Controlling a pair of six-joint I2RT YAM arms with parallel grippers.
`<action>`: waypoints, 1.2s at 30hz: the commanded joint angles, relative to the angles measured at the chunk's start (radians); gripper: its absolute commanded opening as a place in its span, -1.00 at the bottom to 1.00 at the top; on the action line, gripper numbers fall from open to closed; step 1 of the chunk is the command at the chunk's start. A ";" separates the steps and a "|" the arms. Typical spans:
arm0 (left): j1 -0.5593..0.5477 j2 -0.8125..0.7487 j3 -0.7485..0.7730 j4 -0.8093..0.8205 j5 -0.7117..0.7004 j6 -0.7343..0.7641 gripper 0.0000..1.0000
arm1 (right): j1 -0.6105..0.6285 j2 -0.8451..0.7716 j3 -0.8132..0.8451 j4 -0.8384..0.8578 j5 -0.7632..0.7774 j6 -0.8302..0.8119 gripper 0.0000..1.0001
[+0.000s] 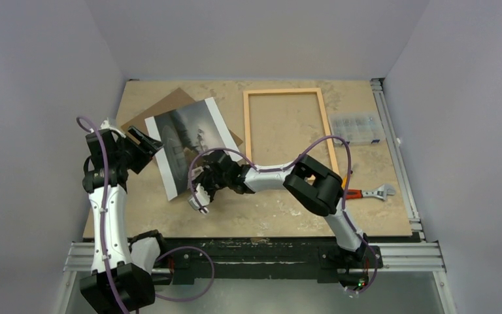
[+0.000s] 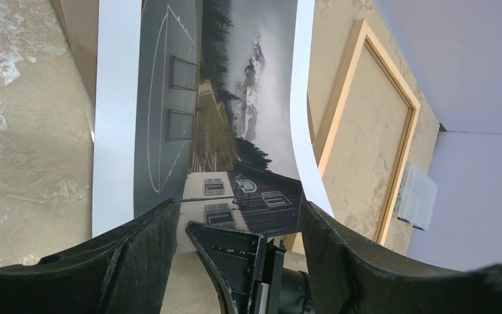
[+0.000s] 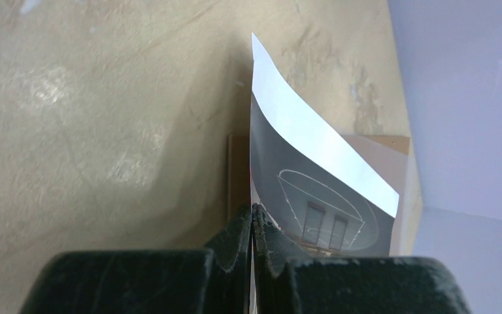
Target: Take the photo out of the frame
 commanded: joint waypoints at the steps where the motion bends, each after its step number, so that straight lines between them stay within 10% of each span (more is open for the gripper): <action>1: 0.010 0.006 -0.008 0.059 0.037 -0.004 0.31 | -0.029 -0.041 0.005 0.011 -0.034 -0.060 -1.00; 19: 0.010 0.030 -0.045 0.095 0.080 -0.020 0.29 | -0.085 0.014 0.191 -0.371 -0.323 -0.464 -1.00; 36: 0.009 0.051 -0.053 0.117 0.106 -0.036 0.26 | -0.160 0.128 0.245 -0.257 -0.295 -0.439 -1.00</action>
